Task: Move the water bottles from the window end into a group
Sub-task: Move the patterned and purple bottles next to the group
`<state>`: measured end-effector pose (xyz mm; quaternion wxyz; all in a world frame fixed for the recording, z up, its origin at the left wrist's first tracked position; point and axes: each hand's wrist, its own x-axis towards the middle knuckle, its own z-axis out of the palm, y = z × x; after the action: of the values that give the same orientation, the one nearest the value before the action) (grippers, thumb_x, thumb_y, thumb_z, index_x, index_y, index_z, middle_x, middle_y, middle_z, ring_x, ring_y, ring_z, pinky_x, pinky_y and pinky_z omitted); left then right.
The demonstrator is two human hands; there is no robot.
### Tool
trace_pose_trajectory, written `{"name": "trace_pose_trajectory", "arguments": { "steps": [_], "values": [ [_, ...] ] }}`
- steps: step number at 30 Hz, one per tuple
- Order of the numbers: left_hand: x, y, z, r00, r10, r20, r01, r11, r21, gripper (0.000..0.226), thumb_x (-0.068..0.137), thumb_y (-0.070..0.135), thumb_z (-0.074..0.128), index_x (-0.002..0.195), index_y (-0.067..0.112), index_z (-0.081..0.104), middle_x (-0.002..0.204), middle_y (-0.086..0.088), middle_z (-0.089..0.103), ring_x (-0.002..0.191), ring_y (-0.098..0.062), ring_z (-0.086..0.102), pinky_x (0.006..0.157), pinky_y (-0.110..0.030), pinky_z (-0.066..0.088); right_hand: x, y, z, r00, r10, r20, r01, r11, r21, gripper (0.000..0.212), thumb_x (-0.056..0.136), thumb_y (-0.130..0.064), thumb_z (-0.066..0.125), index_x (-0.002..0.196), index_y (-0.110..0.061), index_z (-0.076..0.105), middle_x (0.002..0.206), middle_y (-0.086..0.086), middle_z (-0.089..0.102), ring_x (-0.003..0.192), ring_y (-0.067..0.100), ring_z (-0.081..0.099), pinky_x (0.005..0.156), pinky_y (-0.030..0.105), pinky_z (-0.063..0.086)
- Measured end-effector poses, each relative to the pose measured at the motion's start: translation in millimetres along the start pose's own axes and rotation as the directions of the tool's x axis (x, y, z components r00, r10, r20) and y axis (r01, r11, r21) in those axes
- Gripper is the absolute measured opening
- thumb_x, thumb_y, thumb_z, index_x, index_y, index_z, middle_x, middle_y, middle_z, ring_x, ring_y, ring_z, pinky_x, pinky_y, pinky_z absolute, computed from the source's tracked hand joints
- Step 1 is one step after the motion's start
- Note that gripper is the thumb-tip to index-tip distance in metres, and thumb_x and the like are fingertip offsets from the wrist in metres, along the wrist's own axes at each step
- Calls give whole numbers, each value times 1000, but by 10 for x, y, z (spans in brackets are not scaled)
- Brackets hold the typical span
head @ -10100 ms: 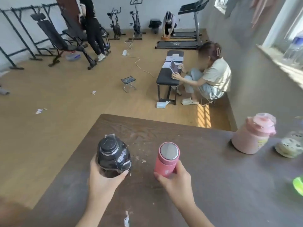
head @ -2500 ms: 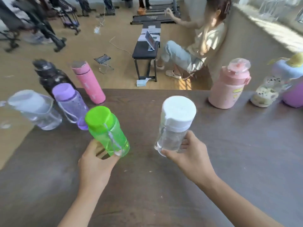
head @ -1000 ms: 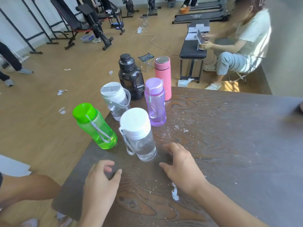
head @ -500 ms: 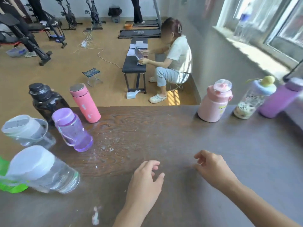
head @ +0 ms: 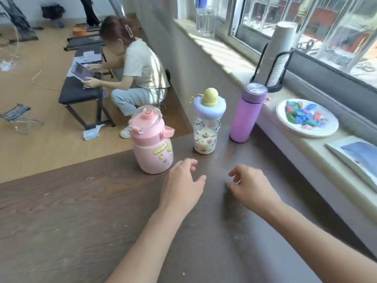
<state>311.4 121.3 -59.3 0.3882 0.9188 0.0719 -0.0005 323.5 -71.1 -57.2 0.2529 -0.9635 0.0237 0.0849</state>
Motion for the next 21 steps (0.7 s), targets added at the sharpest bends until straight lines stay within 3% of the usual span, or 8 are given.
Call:
{"name": "trace_pose_trajectory", "arguments": {
  "steps": [3,7,10,14,21],
  "values": [
    [382,218,253,999,-34,-16,34,998,55,56,90,36,76,140,22,58,128,3,65,114,-25,67,101,-44,53,422,199,-196,997,54,-54,-54,999,7,34,83,-20,64,117,-15,66,107,6,68,104,30,64,84,36,53],
    [701,278,399,985,-105,-140,114,992,58,56,80,38,83,127,14,64,124,-5,69,120,-30,65,99,-45,53,902,312,-367,987,122,-108,-116,992,59,37,80,-20,70,111,-4,57,108,17,66,103,39,64,77,38,50],
    [815,315,399,976,-133,-175,144,988,51,67,76,40,87,131,13,62,127,-9,65,125,-31,60,100,-42,49,1160,349,-407,979,158,-127,-142,982,125,54,75,-34,83,105,-4,51,108,18,65,100,39,65,75,39,50],
    [929,422,428,975,-139,-173,147,989,33,68,65,47,92,119,16,64,120,-7,69,119,-33,66,95,-47,55,1375,359,-385,977,124,-173,-69,953,295,67,65,-38,90,111,-9,51,110,11,63,102,33,63,84,47,55],
    [861,505,439,945,-192,-267,162,978,-130,65,61,49,92,112,18,64,114,-3,78,111,-33,73,88,-46,59,1389,297,-414,966,102,-237,22,882,471,45,73,-26,83,107,-15,55,101,2,65,80,16,64,53,27,45]
  ]
}}
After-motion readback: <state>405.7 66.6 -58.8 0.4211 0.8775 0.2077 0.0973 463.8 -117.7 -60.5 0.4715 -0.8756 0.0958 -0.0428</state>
